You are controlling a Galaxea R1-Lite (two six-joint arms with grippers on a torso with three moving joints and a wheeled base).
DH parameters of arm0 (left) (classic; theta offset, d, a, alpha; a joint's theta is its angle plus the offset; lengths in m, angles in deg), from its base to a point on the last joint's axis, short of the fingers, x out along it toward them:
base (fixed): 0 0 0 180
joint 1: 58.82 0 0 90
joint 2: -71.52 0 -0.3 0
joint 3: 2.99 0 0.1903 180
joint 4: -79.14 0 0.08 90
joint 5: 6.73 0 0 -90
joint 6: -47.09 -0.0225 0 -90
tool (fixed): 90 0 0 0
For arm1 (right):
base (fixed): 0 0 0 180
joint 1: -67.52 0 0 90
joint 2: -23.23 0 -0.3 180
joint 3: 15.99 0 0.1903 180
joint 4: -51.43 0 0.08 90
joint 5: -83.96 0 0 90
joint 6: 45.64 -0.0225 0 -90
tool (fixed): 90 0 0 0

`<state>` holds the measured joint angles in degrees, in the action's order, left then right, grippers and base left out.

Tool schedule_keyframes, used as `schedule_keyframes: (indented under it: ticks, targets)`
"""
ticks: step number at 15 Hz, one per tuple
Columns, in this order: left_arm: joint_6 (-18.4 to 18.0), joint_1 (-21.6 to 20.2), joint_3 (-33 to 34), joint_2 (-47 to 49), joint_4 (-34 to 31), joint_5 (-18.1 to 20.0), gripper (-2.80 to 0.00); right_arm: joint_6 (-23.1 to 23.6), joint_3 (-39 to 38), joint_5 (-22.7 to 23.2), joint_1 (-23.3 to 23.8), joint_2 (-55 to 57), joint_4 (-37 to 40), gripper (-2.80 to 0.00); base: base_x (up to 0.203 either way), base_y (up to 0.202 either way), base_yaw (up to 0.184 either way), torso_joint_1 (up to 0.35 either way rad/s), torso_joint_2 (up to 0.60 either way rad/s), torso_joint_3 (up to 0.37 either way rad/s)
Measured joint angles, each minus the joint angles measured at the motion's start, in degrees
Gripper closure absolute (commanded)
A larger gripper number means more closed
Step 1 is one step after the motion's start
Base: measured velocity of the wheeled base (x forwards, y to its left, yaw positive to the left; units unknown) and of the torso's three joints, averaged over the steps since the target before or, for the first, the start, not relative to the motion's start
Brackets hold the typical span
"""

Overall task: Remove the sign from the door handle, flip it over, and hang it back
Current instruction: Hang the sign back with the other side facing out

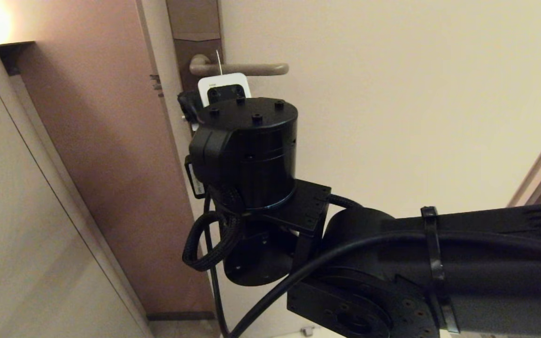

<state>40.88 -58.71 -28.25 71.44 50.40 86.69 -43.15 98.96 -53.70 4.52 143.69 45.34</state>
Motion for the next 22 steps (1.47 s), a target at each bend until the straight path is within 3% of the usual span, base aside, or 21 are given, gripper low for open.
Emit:
schedule_keyframes:
  ticks: [9,16,22]
  targets:
    - [0.0,-0.01,-0.01,0.0,-0.02,0.02,0.0,1.84,-0.34,0.22,0.44,0.2,0.99,0.0,0.0,0.0,0.0,0.0,0.0,0.0]
    - [0.05,-0.01,-0.01,0.0,0.0,0.0,0.0,2.61,-6.46,0.3,0.38,-4.1,2.65,0.0,0.0,0.0,0.0,0.0,0.0,0.0]
    - [0.0,-0.01,-0.01,0.0,0.0,0.02,0.0,2.7,-7.13,0.28,0.27,-5.69,3.3,0.0,0.0,0.0,0.0,0.0,0.0,0.0]
